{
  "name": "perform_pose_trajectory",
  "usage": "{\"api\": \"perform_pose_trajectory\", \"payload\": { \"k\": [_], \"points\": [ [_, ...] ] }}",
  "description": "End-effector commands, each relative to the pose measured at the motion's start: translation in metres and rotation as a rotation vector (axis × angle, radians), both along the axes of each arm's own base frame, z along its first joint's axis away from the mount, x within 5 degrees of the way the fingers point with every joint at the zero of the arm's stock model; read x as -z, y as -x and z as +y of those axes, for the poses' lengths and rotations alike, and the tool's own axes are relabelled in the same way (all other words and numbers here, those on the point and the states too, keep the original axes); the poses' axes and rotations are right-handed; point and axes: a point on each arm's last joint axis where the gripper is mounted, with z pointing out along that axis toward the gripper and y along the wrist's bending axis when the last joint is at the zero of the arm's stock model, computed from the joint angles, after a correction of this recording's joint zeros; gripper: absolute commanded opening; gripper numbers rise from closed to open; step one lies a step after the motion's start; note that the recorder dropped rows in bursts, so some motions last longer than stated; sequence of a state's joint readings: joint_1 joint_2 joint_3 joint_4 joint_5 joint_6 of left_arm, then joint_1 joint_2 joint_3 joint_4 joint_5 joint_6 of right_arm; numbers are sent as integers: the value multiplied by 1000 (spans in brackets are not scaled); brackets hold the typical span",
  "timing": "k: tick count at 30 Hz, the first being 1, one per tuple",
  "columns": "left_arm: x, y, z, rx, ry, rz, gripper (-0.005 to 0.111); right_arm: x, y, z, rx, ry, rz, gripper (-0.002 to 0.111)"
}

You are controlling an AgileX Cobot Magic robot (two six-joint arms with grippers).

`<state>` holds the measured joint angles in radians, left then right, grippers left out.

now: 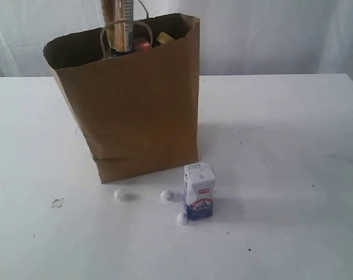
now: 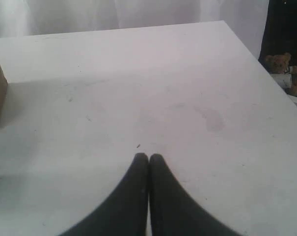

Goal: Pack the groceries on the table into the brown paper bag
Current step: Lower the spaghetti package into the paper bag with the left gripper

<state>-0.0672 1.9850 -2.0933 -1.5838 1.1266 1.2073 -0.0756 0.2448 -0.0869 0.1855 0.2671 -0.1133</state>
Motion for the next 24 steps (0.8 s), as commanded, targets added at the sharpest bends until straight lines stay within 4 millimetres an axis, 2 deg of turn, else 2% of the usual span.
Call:
{"api": "perform_pose_trajectory", "payload": {
  "k": [1,5,13,19,24],
  "points": [
    [-23,22,18,49,-14,-33,0,0,-1,0,5,1,-4,0],
    [-14,18,30,-5,-119,30,0,0,-1,0,5,1,-4,0],
    [-12,18,31,-10,-137,99,0,0,-1,0,5,1,-4,0],
    [9,13,33,-70,-350,120,0,0,-1,0,5,1,-4,0],
    [10,12,33,-75,-368,121,0,0,-1,0,5,1,-4,0]
  ]
}}
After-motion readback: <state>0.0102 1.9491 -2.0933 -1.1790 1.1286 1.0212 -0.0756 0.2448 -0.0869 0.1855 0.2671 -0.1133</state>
